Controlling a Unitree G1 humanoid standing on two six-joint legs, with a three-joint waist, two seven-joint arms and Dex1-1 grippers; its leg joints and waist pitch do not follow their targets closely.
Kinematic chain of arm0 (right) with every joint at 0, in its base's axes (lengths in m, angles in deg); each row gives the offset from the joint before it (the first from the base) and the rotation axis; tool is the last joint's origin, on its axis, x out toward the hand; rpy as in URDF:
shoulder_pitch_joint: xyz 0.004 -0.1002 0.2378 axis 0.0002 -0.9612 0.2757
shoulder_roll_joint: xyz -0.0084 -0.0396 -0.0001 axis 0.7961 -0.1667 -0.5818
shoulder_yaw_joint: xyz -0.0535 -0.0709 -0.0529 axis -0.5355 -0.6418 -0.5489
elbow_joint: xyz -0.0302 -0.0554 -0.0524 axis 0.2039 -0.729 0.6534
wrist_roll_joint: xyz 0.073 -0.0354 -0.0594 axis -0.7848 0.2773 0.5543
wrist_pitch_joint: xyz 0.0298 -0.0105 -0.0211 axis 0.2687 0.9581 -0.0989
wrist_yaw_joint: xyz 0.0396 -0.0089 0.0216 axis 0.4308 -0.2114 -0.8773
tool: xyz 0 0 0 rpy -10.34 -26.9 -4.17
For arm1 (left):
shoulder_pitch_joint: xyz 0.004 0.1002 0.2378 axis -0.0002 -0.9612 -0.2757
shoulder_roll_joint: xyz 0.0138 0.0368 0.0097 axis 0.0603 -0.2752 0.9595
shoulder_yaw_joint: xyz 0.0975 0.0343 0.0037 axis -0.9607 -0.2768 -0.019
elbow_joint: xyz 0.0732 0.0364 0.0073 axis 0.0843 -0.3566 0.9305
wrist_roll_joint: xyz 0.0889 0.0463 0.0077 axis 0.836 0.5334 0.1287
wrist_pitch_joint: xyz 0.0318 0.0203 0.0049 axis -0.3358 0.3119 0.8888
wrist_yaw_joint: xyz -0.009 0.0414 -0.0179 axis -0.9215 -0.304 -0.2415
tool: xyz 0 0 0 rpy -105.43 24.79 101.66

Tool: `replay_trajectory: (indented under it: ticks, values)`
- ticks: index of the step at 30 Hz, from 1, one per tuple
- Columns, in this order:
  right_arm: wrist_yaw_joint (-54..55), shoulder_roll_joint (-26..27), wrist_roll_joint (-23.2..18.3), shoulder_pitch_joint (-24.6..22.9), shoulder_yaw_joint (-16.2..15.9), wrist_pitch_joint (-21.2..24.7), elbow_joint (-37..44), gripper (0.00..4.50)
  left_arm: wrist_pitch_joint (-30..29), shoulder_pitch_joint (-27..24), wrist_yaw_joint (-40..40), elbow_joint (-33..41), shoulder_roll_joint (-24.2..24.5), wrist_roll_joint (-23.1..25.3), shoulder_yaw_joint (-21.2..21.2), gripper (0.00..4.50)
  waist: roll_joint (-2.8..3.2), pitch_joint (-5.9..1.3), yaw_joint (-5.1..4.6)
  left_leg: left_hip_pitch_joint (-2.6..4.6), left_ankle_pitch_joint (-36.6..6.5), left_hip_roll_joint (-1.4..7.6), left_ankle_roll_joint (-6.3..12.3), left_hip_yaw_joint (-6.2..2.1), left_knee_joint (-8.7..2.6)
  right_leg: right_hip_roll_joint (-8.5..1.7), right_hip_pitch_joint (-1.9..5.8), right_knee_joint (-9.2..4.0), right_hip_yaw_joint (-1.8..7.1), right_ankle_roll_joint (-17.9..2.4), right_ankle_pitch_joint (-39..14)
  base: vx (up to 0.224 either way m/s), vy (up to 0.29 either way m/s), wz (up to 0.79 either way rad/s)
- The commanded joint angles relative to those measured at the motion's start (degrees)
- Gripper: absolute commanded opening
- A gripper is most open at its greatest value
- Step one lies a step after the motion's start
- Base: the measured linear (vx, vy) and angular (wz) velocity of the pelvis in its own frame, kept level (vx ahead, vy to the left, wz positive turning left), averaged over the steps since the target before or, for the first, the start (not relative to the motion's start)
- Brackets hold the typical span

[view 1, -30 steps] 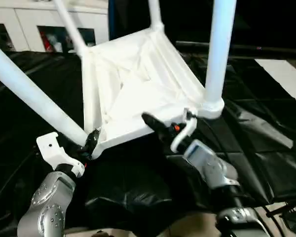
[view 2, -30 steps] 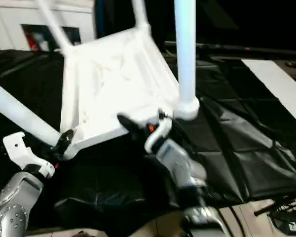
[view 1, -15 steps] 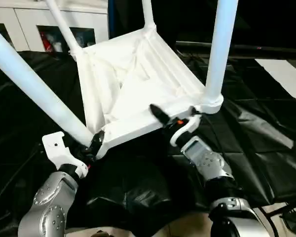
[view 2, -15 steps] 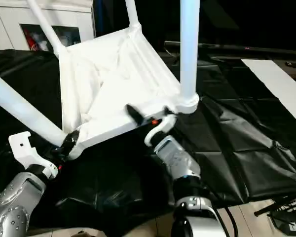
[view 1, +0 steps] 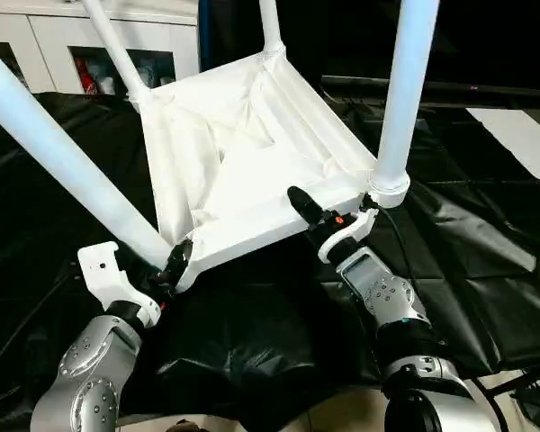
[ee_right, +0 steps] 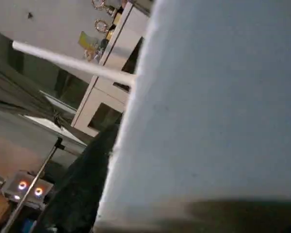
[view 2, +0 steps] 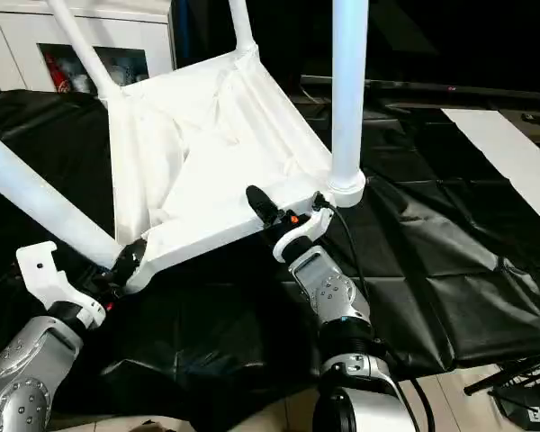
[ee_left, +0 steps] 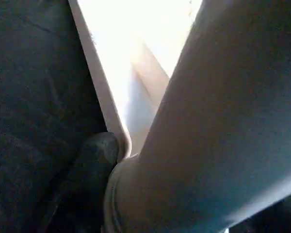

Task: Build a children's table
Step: Flip table

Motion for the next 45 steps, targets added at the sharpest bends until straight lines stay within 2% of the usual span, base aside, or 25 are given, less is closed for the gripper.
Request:
replay_trajectory:
  ticks: [1,2,4,7,8,10,11,13,16,19,20,21,22,24,25,27,28,29,32,33,34,37,39,41,45]
  values:
    - [-0.14,-0.49,0.94,2.29,-0.13,-1.17,0.09,2.2,0.54,0.97,-6.3,3.71,-0.72,-3.95,-4.56,3.04,0.76,-3.28,0.31,1.03,-3.9,3.5,0.8,-0.88,-4.49,-3.95,2.21,-3.16,2.41,-13.02,0.91,0.0,0.0,0.0]
    - [-0.18,-0.5,1.05,2.3,-0.17,-1.23,0.13,2.17,0.27,1.09,-6.46,3.51,-0.77,-4.6,-4.15,3.04,0.77,-3.28,0.31,1.04,-3.91,3.53,0.78,-0.9,-4.5,-3.98,2.22,-3.15,2.41,-13.0,0.82,0.0,0.0,0.0]
    - [-0.15,-0.54,1.19,2.33,-0.22,-1.39,0.32,2.14,0.12,1.13,-6.47,3.3,-1.01,-5.61,-3.25,3.74,0.85,-3.32,0.32,1.1,-3.74,3.55,0.69,-0.91,-4.47,-3.93,2.2,-3.11,2.4,-13.02,1.09,0.0,0.0,0.0]
    - [0.18,-0.61,1.39,2.4,-0.18,-1.6,0.66,2.13,-0.29,0.69,-7.64,3.53,-0.58,-7.06,-2.47,3.78,0.88,-3.36,0.58,1.26,-3.06,3.45,0.4,-0.74,-4.39,-3.8,2.06,-2.97,2.38,-13.4,1.83,0.0,0.0,0.0]
    - [0.26,-0.74,1.47,2.45,-0.15,-1.72,1.07,2.12,-0.35,-0.06,-8.72,3.8,0.43,-7.47,-1.95,4.06,0.94,-3.36,0.62,1.27,-3.05,3.45,0.4,-0.77,-4.41,-3.77,2.06,-2.96,2.36,-13.39,2.03,0.0,0.0,0.0]
    - [0.76,-1.17,1.76,2.51,-0.07,-2.06,2.22,2.12,-0.86,-2.11,-11.57,4.42,3.73,-8.5,-0.03,4.2,0.82,-3.41,0.57,1.05,-2.46,3.32,0.72,-0.82,-4.4,-3.76,2.25,-2.82,2.36,-13.21,2.96,0.0,0.0,0.0]
    - [1.03,-1.29,1.64,2.59,0.15,-2.04,2.59,2.12,-1.22,-2.95,-12.71,4.48,5.33,-8.62,0.69,4.2,1.05,-3.4,0.41,1.03,-2.31,3.32,0.92,-0.83,-4.44,-3.78,2.22,-2.83,2.36,-13.18,2.83,0.0,0.0,0.0]
    - [1.44,-1.54,1.79,2.7,0.28,-2.28,3.01,2.12,-1.91,-4.24,-14.73,4.28,7.89,-8.59,1.43,4.47,1.06,-3.23,0.41,1.29,-3.33,3.36,0.57,-0.63,-4.46,-3.59,1.94,-2.92,2.41,-13.33,1.79,0.0,0.0,0.0]
    - [1.64,-1.93,2.18,2.75,0.19,-2.45,4.16,2.1,-2.92,-6.68,-19.09,4.7,12.35,-9.0,1.95,4.5,1.19,-2.88,0.52,1.41,-6.96,3.45,-0.69,-0.67,-4.84,-3.61,1.74,-3.32,2.52,-12.2,-3.37,0.0,0.0,0.0]
    - [1.86,-2.17,2.53,2.69,0.1,-2.87,5.04,2.1,-3.44,-8.24,-20.94,5.7,15.13,-8.73,1.98,4.5,1.37,-2.75,0.49,1.55,-9.03,3.43,-2.13,-0.75,-5.13,-3.43,1.49,-3.44,2.58,-10.97,-6.08,0.0,0.0,0.0]
    - [2.26,-2.74,3.15,2.69,-0.1,-3.15,5.75,2.1,-2.27,-10.02,-22.23,6.4,17.72,-7.31,2.39,4.5,1.75,-2.76,0.59,1.71,-9.52,3.45,-2.41,-0.74,-5.13,-3.47,1.36,-3.45,2.62,-10.95,-6.24,0.0,0.0,0.0]
    - [2.34,-3.09,3.74,2.71,-0.35,-3.54,5.88,2.1,-1.7,-10.79,-22.59,7.01,18.56,-6.82,2.6,4.5,1.59,-2.64,0.6,1.61,-10.39,3.46,-2.62,-0.77,-5.22,-3.48,1.36,-3.58,2.7,-10.73,-6.9,0.0,0.0,0.0]
    - [2.41,-3.33,3.96,2.76,-0.35,-3.81,5.95,2.1,-1.62,-11.6,-22.97,7.92,19.29,-6.7,2.6,4.5,1.83,-2.7,0.7,1.64,-10.81,3.47,-2.9,-0.81,-5.27,-3.48,1.34,-3.55,2.68,-10.62,-7.17,0.0,0.0,0.0]
    - [2.45,-3.45,4.05,2.8,-0.32,-3.99,5.97,2.1,-1.69,-12.07,-23.21,8.57,19.67,-6.75,2.53,4.5,1.75,-2.6,0.76,1.73,-11.47,3.48,-3.07,-0.71,-5.32,-3.44,1.2,-3.65,2.74,-10.62,-7.55,0.0,0.0,0.0]
    - [2.78,-3.86,4.57,2.91,-0.45,-4.44,5.97,2.1,-1.54,-12.94,-23.84,9.98,20.49,-6.18,1.76,4.5,1.44,-2.57,0.83,1.72,-11.64,3.51,-3.03,-0.65,-5.34,-3.48,1.17,-3.73,2.79,-10.6,-7.82,0.0,0.0,0.0]
    - [2.94,-4.25,5.29,2.9,-0.87,-4.71,6.18,2.1,-1.54,-13.33,-24.3,10.83,21.22,-5.74,1.09,4.5,1.62,-2.6,0.88,1.54,-10.78,3.49,-2.93,-0.74,-5.38,-3.54,1.3,-3.61,2.77,-10.4,-7.58,0.0,0.0,0.0]
    - [3.34,-4.7,6.06,2.79,-1.35,-4.88,7.11,2.1,-1.47,-13.46,-24.68,11.82,22.27,-4.86,0.15,4.5,1.31,-2.56,0.98,1.53,-10.5,3.44,-2.72,-0.74,-5.38,-3.55,1.29,-3.61,2.76,-10.08,-8.08,0.0,0.0,0.0]
    - [3.67,-4.97,6.4,2.62,-1.55,-4.77,8.23,2.1,-1.7,-13.33,-24.82,12.59,23.1,-4.37,-0.49,4.5,0.72,-2.56,0.85,1.45,-10.18,3.44,-2.4,-0.64,-5.36,-3.51,1.32,-3.68,2.78,-9.83,-8.32,0.0,0.0,0.0]
    - [6.22,-5.91,7.96,1.92,-2.18,-4.18,11.8,2.1,-2.8,-13.3,-25.56,15.31,25.75,-4.14,-1.9,4.5,1.2,-2.6,1.1,1.53,-8.51,3.39,-2.3,-0.7,-5.31,-3.47,1.26,-3.51,2.74,-9.32,-7.33,0.0,0.0,0.0]
    - [6.88,-6.13,8.41,1.73,-2.39,-4.07,12.51,2.1,-3.08,-13.33,-25.68,16.0,26.17,-4.29,-2.07,4.5,1.19,-2.68,1.07,1.59,-7.94,3.34,-2.22,-0.68,-5.27,-3.33,1.21,-3.29,2.68,-9.05,-6.66,0.0,0.0,0.0]
    - [7.6,-6.46,9.0,1.49,-2.72,-3.9,13.45,2.1,-3.69,-13.22,-25.68,17.0,26.67,-4.6,-2.26,4.5,0.87,-2.58,1.07,1.56,-8.03,3.3,-2.32,-0.58,-5.27,-3.26,1.18,-3.37,2.68,-8.87,-6.95,0.0,0.0,0.0]
    - [8.95,-7.25,10.24,0.69,-3.53,-3.5,15.97,2.1,-4.44,-12.52,-25.72,18.94,27.52,-4.25,-2.85,4.5,1.11,-2.54,1.36,1.66,-8.87,3.19,-3.02,-0.53,-5.26,-3.17,1.02,-3.42,2.76,-8.03,-8.34,0.0,0.0,0.0]
    - [9.8,-7.61,10.28,0.4,-3.56,-3.09,17.1,2.1,-4.43,-11.6,-25.39,19.12,27.59,-4.34,-3.05,4.5,1.07,-2.55,1.58,1.78,-9.48,3.11,-3.47,-0.49,-5.26,-3.12,0.9,-3.55,2.81,-7.29,-9.18,0.0,0.0,0.0]
    - [10.11,-8.32,10.88,0.07,-4.21,-2.75,18.06,2.1,-4.24,-10.39,-24.76,18.95,27.52,-3.76,-3.32,4.5,1.11,-2.59,1.66,1.63,-9.83,3.06,-4.01,-0.59,-5.3,-3.11,1.04,-3.54,2.85,-6.8,-9.39,0.0,0.0,0.0]
    - [10.79,-10.29,12.97,-1.4,-6.73,-1.16,21.18,2.1,-3.73,-7.71,-23.57,19.68,27.99,-2.79,-4.49,4.5,1.04,-2.78,1.83,1.57,-8.33,2.98,-3.8,-0.61,-5.15,-3.01,1.2,-3.31,2.82,-6.56,-7.3,0.0,0.0,0.0]
